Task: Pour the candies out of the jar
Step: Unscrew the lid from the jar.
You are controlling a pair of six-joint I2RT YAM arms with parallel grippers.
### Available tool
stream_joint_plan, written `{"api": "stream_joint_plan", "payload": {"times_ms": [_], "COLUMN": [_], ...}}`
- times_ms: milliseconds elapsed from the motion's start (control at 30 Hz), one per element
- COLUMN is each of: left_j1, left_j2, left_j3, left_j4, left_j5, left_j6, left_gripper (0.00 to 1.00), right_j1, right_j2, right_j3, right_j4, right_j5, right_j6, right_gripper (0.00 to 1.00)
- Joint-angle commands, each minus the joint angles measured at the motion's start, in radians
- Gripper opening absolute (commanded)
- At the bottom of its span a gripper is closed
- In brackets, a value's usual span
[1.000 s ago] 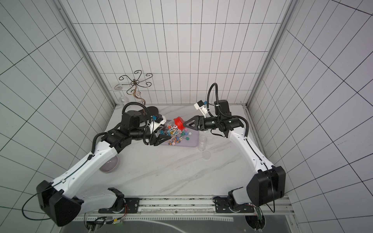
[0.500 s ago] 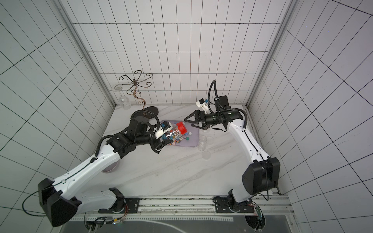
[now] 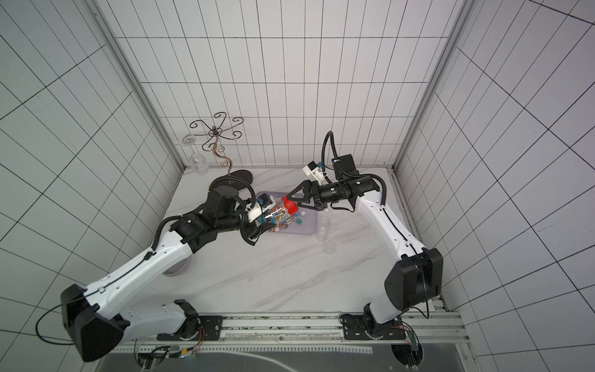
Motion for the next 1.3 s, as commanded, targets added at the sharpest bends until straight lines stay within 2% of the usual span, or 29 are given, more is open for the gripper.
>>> {"api": "stream_joint_plan", "payload": {"times_ms": [0,867,1067,1267], "left_j1": [-0.005,-0.005,-0.005,-0.005], "left_j2": [-0.021,-0.034,-0.035,-0.038], "left_j3": [0.013,0.018,0.017,0.014], "left_j4": [0.047,0.056,0.058,0.063], "left_j5": [0.021,0.028,0.025,0.025], "left_j6": [0.008,0.005,0.003,0.001], "left_gripper": [0.61,0.61,0.61,0.61], "right_j1": [0.013,0.031,0.031,0.030], "right_j2": [0.011,0.060,0.060,0.064], "right_j3": [-0.024,-0.057,-0.059,-0.063], "right_j4": [0.035,0.015,0.017,0.021], "right_j5": [-0.044,-0.027,-0.033,-0.047], "right_j6": [0.002,-0.040,-0.042,-0.048], "right_gripper": [0.90,0.92,0.89,0.80]}}
